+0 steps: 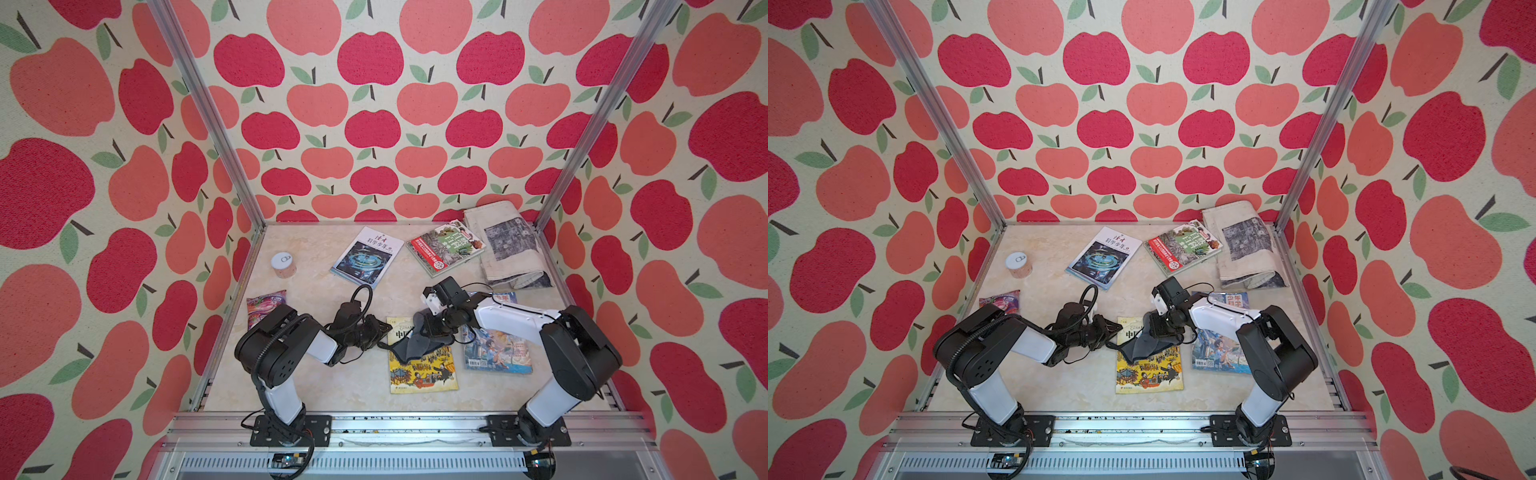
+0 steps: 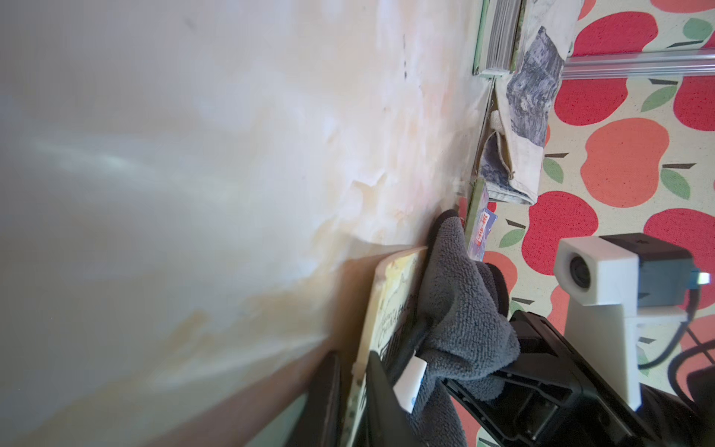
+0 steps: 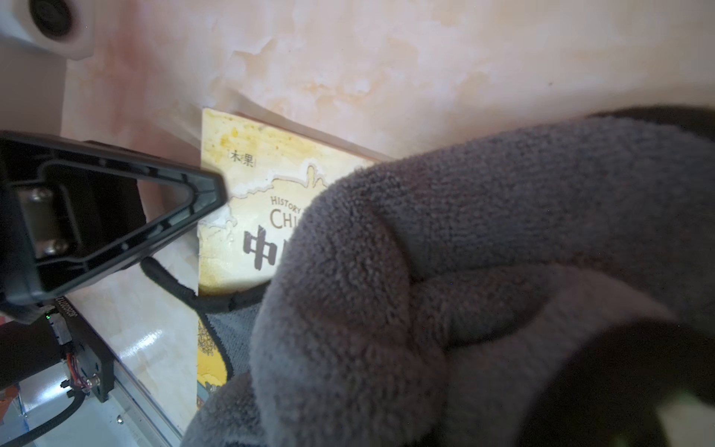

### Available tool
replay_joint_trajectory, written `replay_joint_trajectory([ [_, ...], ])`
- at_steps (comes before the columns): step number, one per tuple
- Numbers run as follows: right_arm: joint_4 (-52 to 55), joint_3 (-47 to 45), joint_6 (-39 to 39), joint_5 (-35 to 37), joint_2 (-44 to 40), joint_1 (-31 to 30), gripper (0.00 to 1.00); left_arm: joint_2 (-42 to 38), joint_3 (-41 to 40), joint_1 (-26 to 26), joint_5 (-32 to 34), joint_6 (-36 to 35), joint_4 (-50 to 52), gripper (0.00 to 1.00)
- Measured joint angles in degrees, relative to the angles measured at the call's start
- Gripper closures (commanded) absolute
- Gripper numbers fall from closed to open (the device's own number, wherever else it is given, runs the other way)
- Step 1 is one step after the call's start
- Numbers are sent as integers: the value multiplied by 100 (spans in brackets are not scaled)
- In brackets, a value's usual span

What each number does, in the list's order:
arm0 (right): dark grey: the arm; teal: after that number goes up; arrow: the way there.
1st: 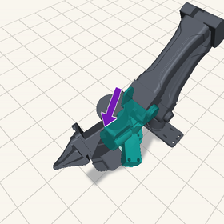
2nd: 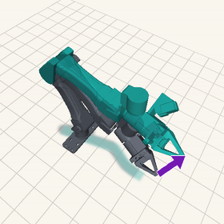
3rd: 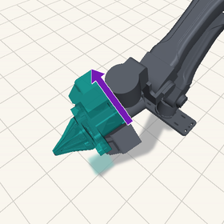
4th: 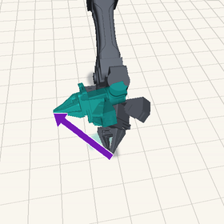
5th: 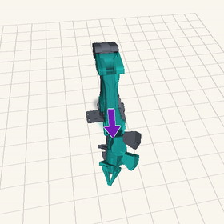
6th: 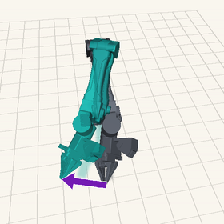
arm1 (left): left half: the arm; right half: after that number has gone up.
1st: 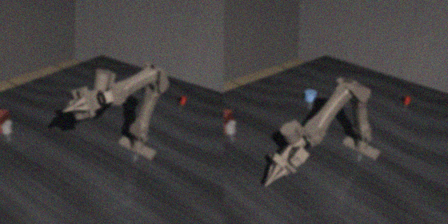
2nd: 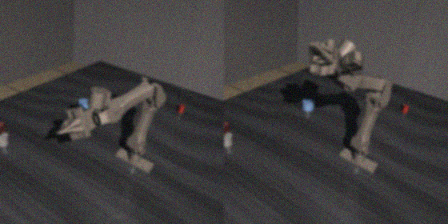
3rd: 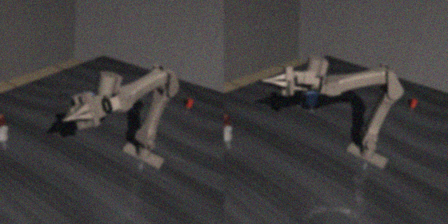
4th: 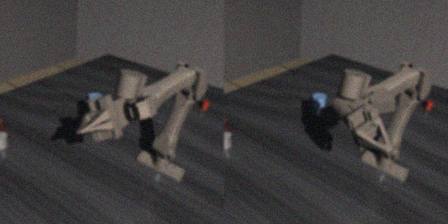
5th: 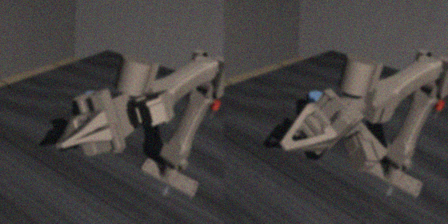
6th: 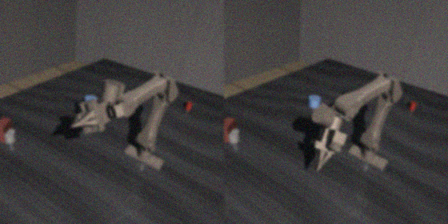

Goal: Wipe the cover of the book
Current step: Pick up the book from the center of the board.

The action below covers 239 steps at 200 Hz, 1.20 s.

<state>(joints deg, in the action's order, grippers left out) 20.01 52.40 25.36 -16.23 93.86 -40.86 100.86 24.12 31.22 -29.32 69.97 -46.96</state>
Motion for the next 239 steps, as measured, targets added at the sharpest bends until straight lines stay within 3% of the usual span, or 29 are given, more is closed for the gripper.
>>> replay_joint_trajectory([
  [15,61,24,-85,-2,-76,-7,98,83,55,-35,-33,-48,-17,100],
  [53,149,431,-227,-2,114,-79,98,160,140,-50,-7,-94,-46,100],
  [94,70,1290,-341,-197,986,-179,99,157,367,-162,118,-367,278,100],
  [126,-190,1207,-299,-258,1296,-323,99,157,557,-308,181,-632,575,100],
  [158,-553,577,-98,-219,866,-675,99,214,732,-385,96,-866,776,100],
  [205,-494,-568,431,-81,-221,-1873,99,275,859,-470,96,-1121,863,100],
  [239,-264,-988,634,116,-780,-1862,98,275,859,-490,105,-1163,859,100],
])
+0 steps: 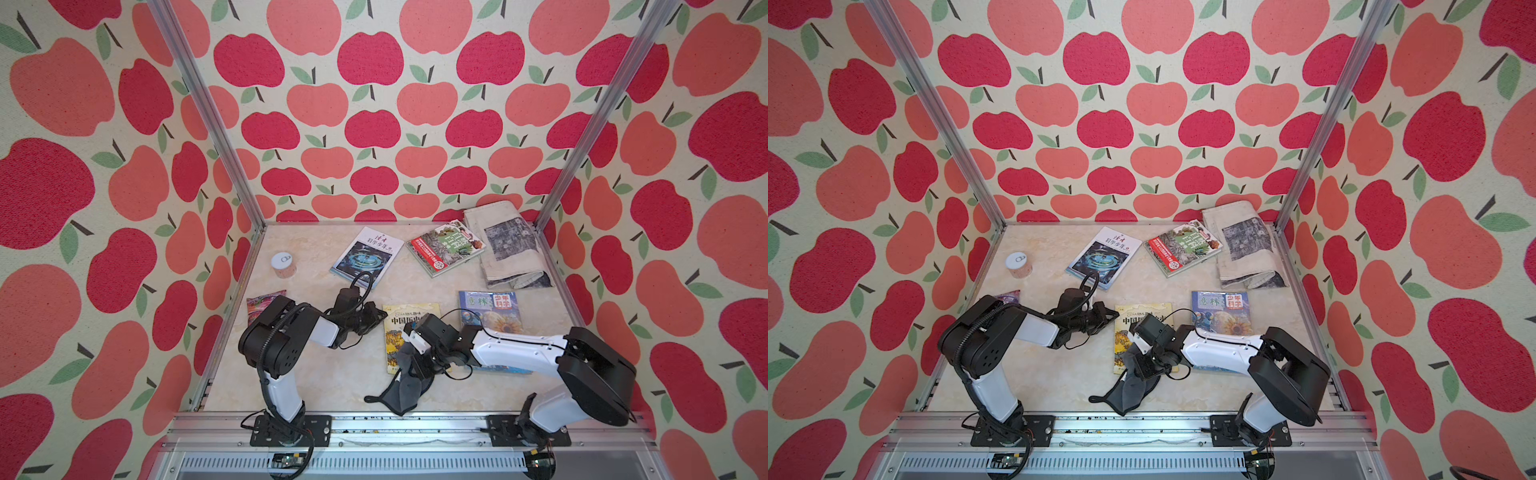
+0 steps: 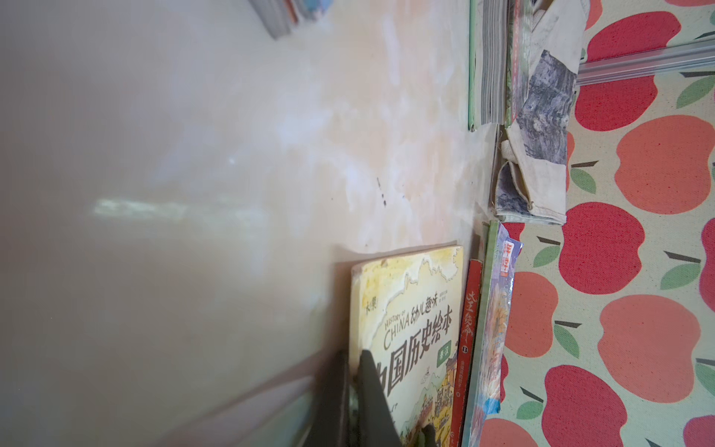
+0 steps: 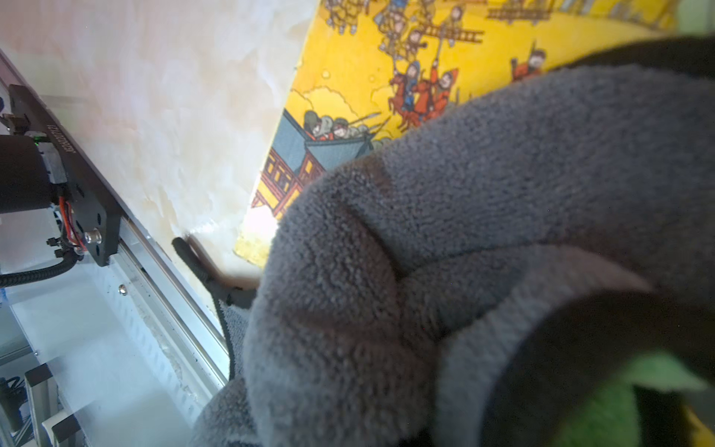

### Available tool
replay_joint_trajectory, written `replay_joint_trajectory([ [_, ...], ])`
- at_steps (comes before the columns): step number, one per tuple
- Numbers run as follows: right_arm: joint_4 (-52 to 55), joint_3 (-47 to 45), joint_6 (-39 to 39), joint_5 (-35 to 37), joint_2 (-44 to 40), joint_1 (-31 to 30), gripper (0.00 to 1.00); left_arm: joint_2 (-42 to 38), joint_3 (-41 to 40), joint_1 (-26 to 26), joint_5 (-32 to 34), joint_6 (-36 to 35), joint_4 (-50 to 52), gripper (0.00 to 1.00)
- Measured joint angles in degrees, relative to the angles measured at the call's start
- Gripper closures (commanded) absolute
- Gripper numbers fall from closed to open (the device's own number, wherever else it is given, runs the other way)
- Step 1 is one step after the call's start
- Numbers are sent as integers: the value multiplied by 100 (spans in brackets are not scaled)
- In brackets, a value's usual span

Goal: Wipe the cover of the book
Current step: Pick up the book from the center of the board.

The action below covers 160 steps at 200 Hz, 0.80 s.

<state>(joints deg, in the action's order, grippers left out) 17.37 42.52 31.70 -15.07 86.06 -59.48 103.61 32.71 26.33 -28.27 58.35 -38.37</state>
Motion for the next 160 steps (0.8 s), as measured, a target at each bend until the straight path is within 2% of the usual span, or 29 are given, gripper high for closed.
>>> replay_joint_trajectory([
  [19,101,28,-15,2,-2,280,98,0,0,0,42,0,-13,100],
  [41,205,319,-155,-74,267,887,98,0,0,20,76,2,-22,100],
  [87,376,1805,-660,-219,1639,1829,99,0,0,118,223,2,-61,100],
  [124,494,2889,-929,-184,2479,2116,100,-11,0,170,321,11,-63,100],
  [143,496,2927,-986,-151,2509,2111,100,-11,0,173,339,22,-66,100],
  [160,321,2592,-1008,-55,2291,2031,100,-11,0,170,339,22,-66,100],
])
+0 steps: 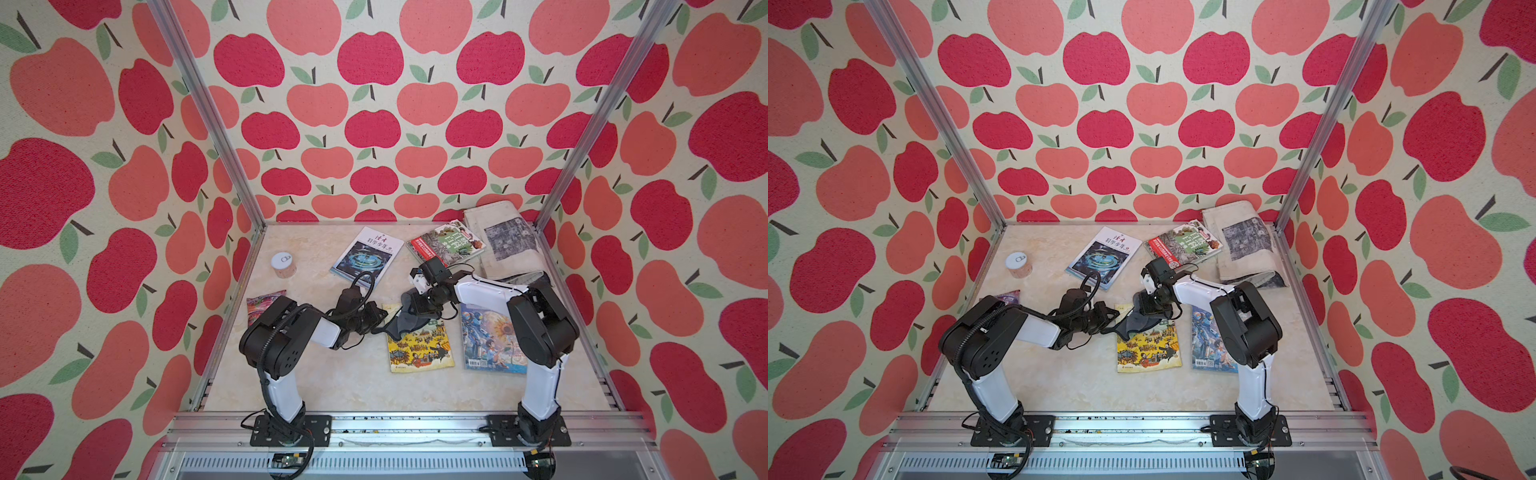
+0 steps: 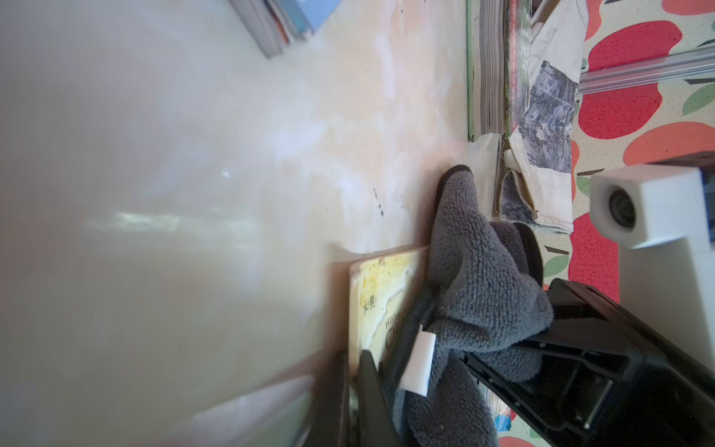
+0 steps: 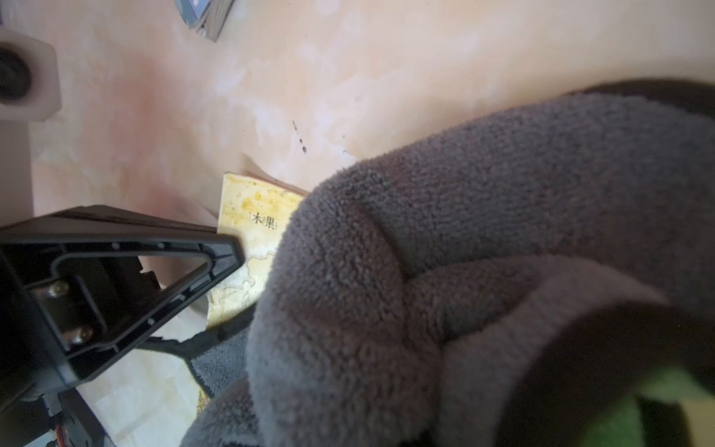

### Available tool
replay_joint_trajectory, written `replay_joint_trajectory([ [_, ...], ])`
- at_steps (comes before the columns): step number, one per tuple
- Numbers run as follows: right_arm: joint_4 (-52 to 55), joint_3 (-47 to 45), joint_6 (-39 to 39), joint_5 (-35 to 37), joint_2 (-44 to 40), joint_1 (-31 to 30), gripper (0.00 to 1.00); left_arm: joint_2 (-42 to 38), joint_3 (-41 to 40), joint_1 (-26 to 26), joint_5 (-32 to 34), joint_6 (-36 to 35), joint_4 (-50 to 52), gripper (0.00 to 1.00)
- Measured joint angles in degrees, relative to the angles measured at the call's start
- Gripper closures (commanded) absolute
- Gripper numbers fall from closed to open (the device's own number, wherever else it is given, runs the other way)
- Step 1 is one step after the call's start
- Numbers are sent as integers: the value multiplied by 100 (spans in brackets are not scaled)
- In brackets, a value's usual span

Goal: Wipe the cover of the book
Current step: Pick up the book from the center of the board.

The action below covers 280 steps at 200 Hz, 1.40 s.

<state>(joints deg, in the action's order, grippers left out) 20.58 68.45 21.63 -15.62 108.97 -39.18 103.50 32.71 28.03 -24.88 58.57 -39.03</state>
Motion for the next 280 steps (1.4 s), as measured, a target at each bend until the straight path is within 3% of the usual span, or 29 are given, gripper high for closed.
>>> replay_joint_trajectory([
  [59,-127,-2557,369,186,-2258,-555,99,35,0,-83,-129,0,-33,100],
  [96,101,-3008,566,367,-2894,-568,97,157,76,-101,-229,22,-144,100],
  [129,317,-2544,525,409,-2374,-249,99,153,79,-101,-208,24,-142,100],
  [170,221,-1132,391,422,-1016,396,99,31,76,-59,-85,17,70,100],
  [225,365,693,170,555,374,664,100,-76,44,39,103,2,195,100],
  [251,291,568,173,553,308,682,100,-76,-22,46,107,28,83,100],
  [280,59,-496,184,603,-494,551,100,-66,-44,50,76,44,26,100],
])
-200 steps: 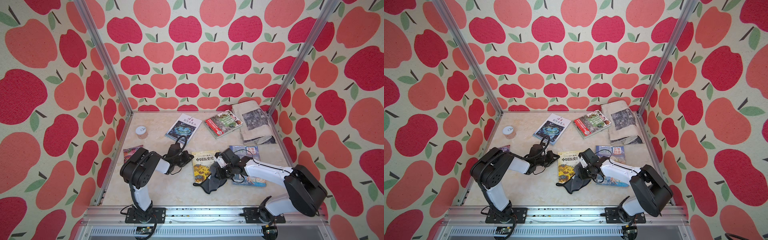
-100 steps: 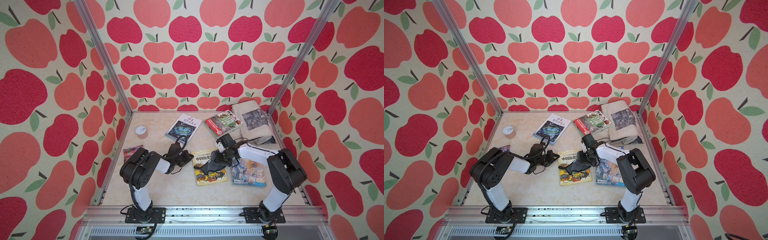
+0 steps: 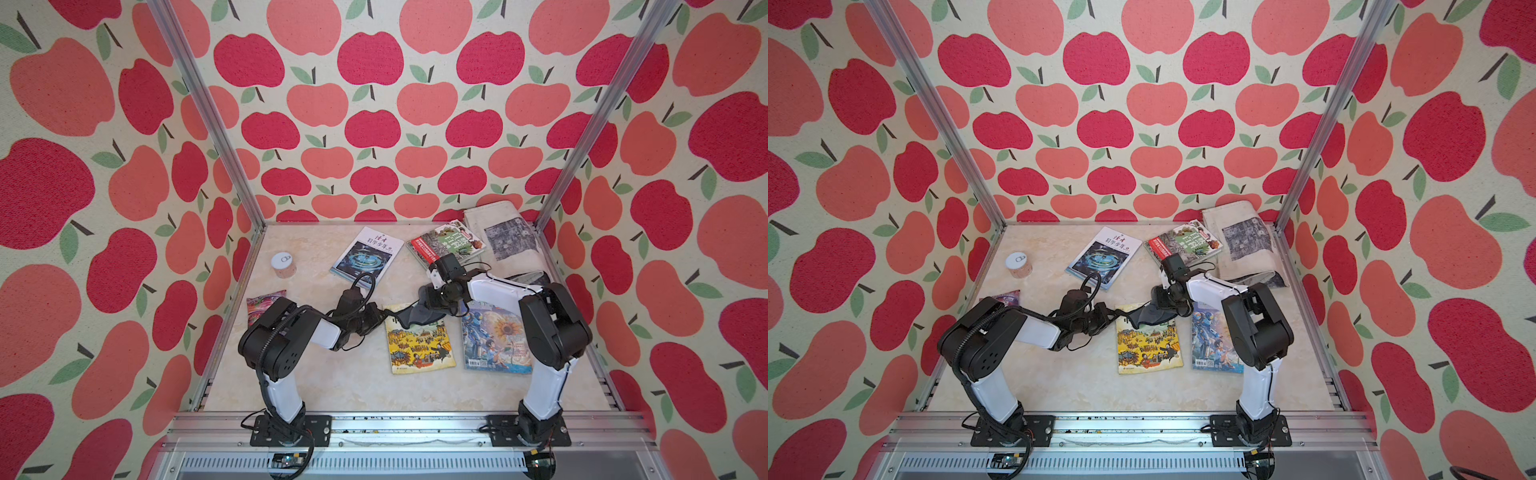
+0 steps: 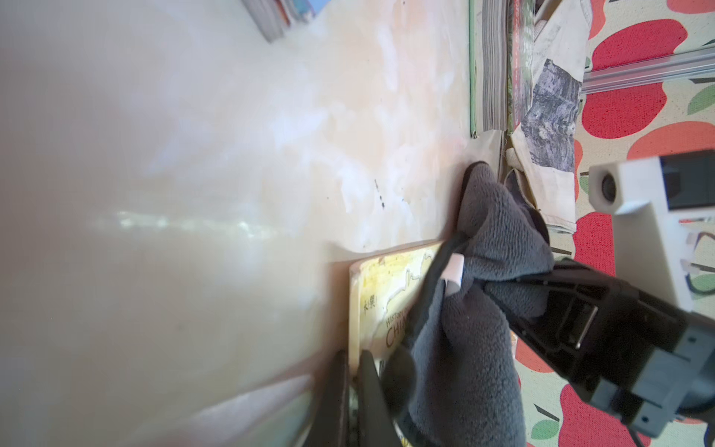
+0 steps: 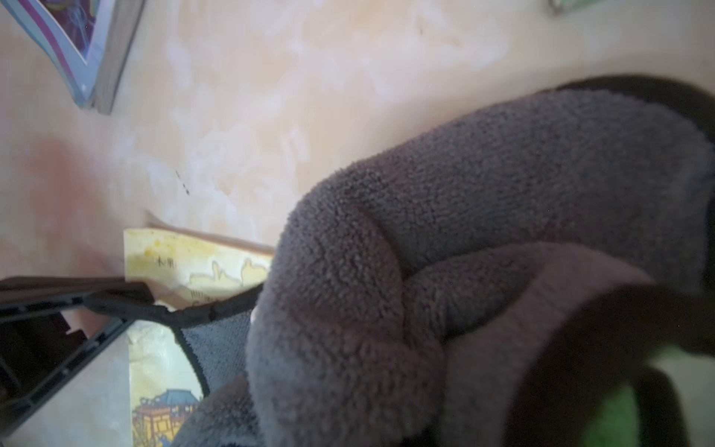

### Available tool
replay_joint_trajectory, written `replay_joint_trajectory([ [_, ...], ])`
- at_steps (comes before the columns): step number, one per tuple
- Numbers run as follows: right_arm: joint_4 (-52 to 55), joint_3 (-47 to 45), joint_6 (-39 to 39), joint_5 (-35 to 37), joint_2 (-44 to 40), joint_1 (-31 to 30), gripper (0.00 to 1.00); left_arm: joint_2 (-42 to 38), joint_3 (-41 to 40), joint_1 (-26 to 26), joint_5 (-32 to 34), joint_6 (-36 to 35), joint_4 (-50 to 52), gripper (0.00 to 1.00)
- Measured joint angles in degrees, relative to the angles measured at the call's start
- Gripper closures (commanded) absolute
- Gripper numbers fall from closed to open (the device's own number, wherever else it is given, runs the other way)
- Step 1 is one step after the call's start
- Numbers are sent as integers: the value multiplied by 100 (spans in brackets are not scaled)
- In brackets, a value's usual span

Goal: Wipe the cover of the book
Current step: Pick up the book from the center of the board.

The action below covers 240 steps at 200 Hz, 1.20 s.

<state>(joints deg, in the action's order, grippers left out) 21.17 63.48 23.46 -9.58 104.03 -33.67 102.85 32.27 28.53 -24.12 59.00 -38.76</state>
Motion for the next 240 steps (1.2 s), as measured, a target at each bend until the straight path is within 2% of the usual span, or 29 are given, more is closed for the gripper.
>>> replay_joint_trajectory([
  [52,9,-2166,319,103,-2144,-570,99,76,24,-7,-76,24,-94,100],
  [73,155,-2632,538,225,-2758,-918,98,87,39,-7,-79,22,-90,100],
  [93,249,-2835,763,334,-3005,-1355,98,90,59,-7,-76,20,-66,100],
  [133,157,-2765,1099,538,-2723,-2052,98,109,94,0,-76,22,-44,100],
  [201,-96,-1386,1130,352,-1200,-2684,99,107,98,85,66,24,-70,100],
  [240,-358,-986,1132,116,-758,-3053,99,107,94,103,101,24,-87,100],
])
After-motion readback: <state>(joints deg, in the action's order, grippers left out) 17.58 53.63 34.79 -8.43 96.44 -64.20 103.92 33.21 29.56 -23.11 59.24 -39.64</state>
